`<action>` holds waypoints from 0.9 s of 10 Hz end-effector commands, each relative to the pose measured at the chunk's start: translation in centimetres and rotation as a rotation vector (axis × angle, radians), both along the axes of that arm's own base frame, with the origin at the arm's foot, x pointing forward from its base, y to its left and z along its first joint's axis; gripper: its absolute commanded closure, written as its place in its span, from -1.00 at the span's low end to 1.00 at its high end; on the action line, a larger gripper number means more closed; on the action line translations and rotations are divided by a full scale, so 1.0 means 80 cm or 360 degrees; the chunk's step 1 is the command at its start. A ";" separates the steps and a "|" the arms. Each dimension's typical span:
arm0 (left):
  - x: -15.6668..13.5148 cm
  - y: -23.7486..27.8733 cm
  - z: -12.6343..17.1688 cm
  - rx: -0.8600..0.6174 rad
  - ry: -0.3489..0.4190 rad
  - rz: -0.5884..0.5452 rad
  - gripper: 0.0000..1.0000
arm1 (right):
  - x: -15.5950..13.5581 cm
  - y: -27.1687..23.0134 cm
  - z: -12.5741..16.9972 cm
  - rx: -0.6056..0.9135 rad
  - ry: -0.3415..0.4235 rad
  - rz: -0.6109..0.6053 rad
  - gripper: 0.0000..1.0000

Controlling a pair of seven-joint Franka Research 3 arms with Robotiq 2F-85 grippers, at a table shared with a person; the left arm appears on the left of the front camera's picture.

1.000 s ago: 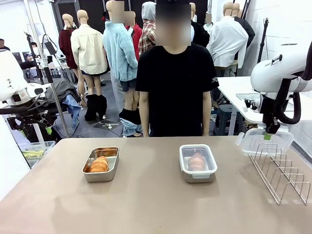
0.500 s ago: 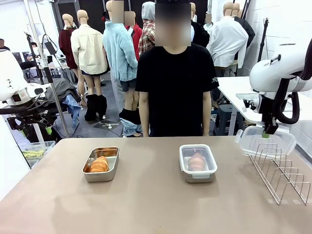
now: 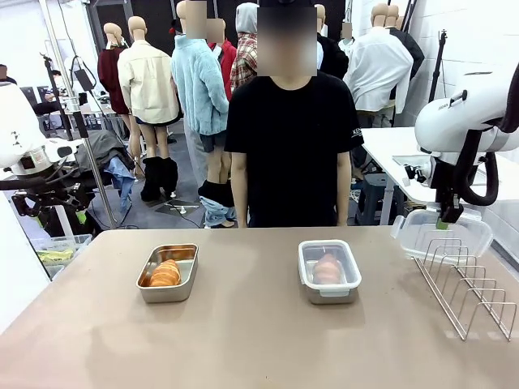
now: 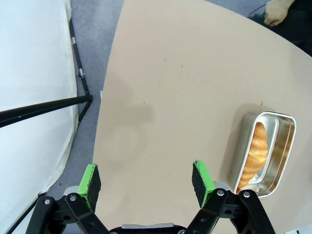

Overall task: Place the bread in airtight containers.
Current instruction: Release when the human grabs the Airtight Container lid.

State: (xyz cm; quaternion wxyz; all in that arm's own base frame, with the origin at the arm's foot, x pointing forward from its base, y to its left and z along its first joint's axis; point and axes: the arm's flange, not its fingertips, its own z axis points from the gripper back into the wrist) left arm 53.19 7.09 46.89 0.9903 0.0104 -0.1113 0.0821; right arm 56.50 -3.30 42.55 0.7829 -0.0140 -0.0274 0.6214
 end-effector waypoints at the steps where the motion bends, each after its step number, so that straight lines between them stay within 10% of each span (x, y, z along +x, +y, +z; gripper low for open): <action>1: -0.002 0.001 0.002 -0.0002 0.0004 0.0013 -0.94 | 0.000 0.000 -0.001 0.0002 -0.0008 -0.0002 1.00; 6: -0.002 0.001 0.002 -0.0002 0.0004 0.0013 -0.94 | -0.046 0.025 0.138 -0.0064 -0.0154 -0.0138 1.00; 9: -0.002 0.001 0.002 -0.0002 0.0004 0.0013 -0.94 | -0.024 0.067 0.219 0.0249 0.0043 -0.0363 1.00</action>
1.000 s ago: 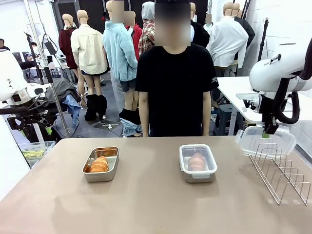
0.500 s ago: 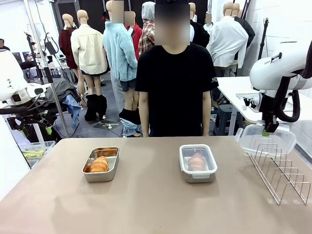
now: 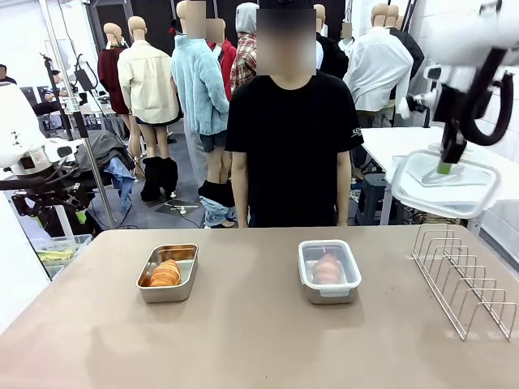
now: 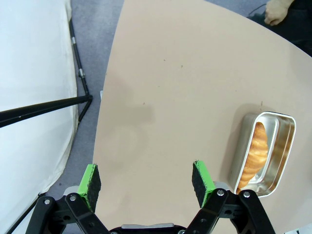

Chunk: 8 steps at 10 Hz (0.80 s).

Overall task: Place the bread in airtight containers.
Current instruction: Release when the human grabs the Airtight Container lid.

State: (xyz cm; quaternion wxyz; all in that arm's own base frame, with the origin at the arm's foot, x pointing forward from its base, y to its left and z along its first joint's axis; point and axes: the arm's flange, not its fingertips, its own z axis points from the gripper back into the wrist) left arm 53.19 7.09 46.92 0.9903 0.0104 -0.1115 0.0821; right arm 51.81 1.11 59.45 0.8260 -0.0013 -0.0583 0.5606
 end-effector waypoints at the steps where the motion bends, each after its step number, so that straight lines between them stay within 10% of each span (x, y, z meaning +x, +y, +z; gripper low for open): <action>1: -0.002 0.001 0.002 -0.0002 0.0005 0.0013 -0.94 | 0.049 0.024 0.023 0.0311 0.0126 -0.0287 1.00; 4: -0.002 0.001 0.002 -0.0002 0.0005 0.0013 -0.94 | 0.111 0.048 0.010 0.0733 0.0305 -0.0632 1.00; 8: -0.002 0.001 0.002 -0.0002 0.0005 0.0013 -0.94 | 0.147 0.053 -0.029 0.0645 0.0424 -0.0481 1.00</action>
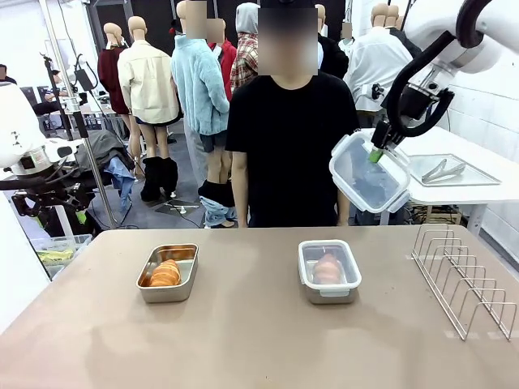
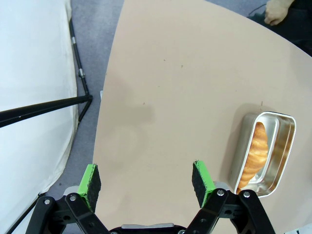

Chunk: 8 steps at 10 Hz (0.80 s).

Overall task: Place the bread in airtight containers.
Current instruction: Release when the human grabs the Airtight Container lid.

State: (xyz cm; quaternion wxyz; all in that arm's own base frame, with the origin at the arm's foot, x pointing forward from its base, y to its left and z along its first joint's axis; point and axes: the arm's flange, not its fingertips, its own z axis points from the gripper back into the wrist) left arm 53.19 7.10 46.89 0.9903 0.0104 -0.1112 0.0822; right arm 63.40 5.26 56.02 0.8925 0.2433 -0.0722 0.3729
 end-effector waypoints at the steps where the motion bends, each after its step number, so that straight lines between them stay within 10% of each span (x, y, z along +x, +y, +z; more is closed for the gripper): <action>1: -0.002 0.001 0.002 -0.0001 0.0004 0.0013 -0.94 | -0.006 -0.002 0.008 0.0015 -0.0006 -0.0035 1.00; 8: -0.002 0.001 0.002 -0.0001 0.0004 0.0013 -0.94 | -0.006 -0.002 0.008 0.0015 -0.0006 -0.0035 1.00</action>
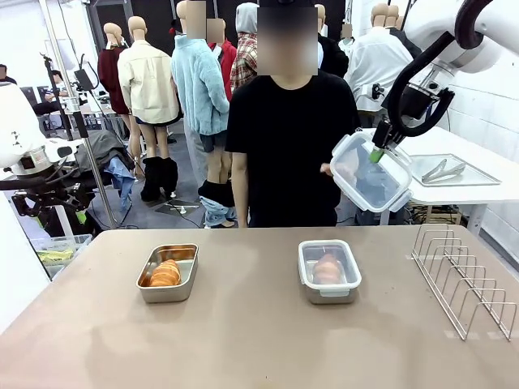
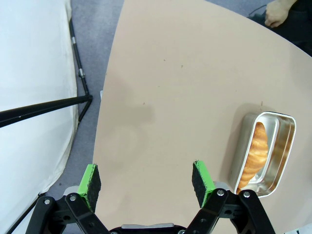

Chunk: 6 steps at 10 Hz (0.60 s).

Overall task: Place the bread in airtight containers.
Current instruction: Release when the human grabs the Airtight Container lid.

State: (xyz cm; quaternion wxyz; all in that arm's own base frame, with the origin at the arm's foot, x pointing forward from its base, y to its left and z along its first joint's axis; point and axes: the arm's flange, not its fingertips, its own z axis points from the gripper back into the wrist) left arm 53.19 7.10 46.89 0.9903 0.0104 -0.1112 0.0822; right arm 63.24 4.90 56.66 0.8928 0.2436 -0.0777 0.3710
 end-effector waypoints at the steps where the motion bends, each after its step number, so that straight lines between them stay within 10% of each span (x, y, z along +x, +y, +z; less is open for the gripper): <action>1: -0.002 0.001 0.002 -0.0001 0.0004 0.0013 -0.94 | -0.004 0.002 0.000 0.0008 0.0007 -0.0025 1.00; 6: -0.002 0.001 0.002 -0.0001 0.0004 0.0013 -0.94 | -0.004 0.002 0.000 0.0008 0.0007 -0.0025 1.00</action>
